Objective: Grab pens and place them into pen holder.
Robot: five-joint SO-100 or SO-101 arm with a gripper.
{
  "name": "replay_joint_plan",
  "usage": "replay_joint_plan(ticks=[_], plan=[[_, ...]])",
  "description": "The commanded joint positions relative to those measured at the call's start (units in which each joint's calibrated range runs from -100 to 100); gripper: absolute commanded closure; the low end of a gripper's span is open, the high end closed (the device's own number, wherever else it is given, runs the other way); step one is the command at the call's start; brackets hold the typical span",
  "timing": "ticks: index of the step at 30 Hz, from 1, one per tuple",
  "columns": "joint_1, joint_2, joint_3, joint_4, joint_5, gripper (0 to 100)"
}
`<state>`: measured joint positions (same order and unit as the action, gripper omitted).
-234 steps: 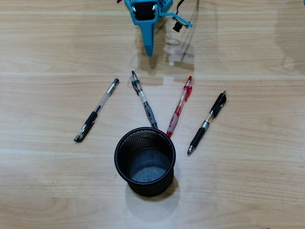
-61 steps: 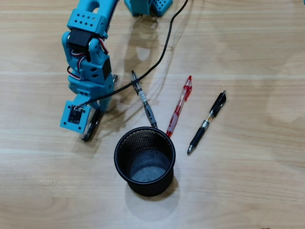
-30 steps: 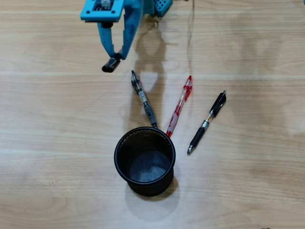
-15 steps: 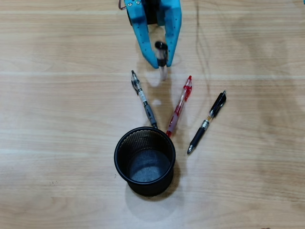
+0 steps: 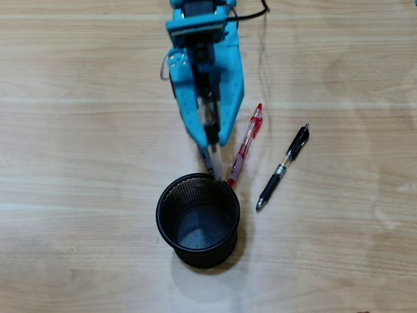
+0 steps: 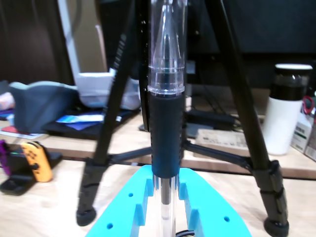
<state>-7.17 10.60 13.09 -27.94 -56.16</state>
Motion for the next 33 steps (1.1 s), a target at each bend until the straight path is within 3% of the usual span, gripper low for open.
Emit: replay_joint_plan(ticks=[1, 16, 23, 29, 33], plan=[[1.86, 3.64, -5.21, -1.37, 0.1, 97], [5.31, 14.72, -8.45, -1.46, -0.21, 97], [4.68, 14.14, -8.99, -1.37, -0.26, 76], [4.13, 10.69, -7.1, 0.18, 0.15, 81], [3.95, 1.37, -3.04, 13.0, 0.2, 90]])
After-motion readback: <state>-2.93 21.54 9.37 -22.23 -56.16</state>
